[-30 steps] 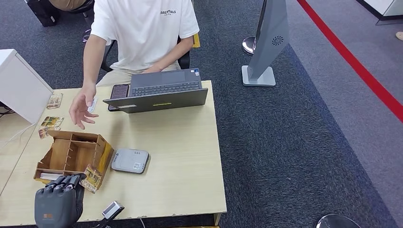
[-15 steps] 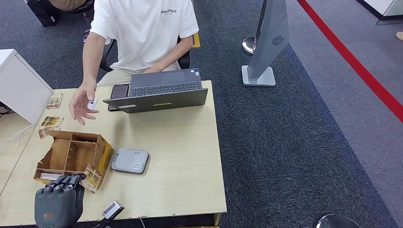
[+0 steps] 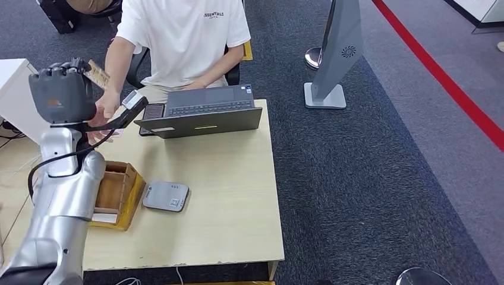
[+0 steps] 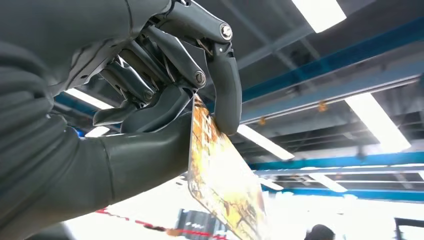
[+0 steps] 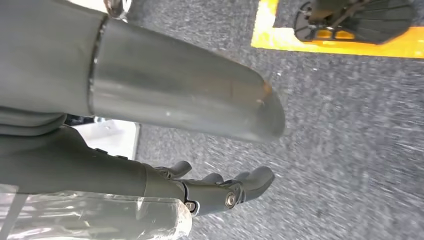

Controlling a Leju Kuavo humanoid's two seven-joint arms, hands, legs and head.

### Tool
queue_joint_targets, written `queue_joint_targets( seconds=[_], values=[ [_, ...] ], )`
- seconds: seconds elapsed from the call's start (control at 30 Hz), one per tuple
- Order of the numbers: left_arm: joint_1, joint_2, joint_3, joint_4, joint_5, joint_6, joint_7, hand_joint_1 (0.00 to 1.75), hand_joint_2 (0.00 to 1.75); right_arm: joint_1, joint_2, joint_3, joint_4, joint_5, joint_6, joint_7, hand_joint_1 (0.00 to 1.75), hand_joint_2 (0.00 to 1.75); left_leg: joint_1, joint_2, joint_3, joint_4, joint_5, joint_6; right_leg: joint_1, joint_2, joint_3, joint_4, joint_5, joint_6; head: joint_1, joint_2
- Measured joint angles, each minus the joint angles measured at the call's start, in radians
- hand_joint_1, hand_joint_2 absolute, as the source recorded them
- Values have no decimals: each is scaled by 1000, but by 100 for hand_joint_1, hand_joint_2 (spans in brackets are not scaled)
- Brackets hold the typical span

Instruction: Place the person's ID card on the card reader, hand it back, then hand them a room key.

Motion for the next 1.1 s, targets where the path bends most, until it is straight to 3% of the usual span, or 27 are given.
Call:
queue_joint_targets(
  seconds=[0.17, 0.6, 0.73, 1.1],
  values=[
    [-89, 11, -43, 136, 1, 5, 16, 175, 175, 8, 0, 4, 1, 3, 0, 0, 0, 0, -1, 12, 0, 1, -2, 2, -2, 14, -4, -1, 1, 2, 0, 0],
    [-135, 33, -68, 217, 16, -13, 26, 175, 175, 9, 0, 4, 1, -1, -6, -1, 0, 0, -1, 12, -1, 0, -2, 2, -2, 13, -7, 0, 1, 2, 0, 0],
    [-135, 38, -73, 228, 19, -13, 34, 0, 175, 9, 0, 4, 2, -1, -7, -1, 0, 0, -1, 12, -2, 0, -2, 2, -2, 13, -7, 0, 1, 2, 0, 0],
    [-134, 52, -74, 236, 55, -3, 15, 0, 175, 10, 0, 4, 3, 0, -7, -1, 0, 0, -1, 12, -2, 0, -2, 3, -2, 13, -7, -1, 1, 2, 0, 0]
  ],
)
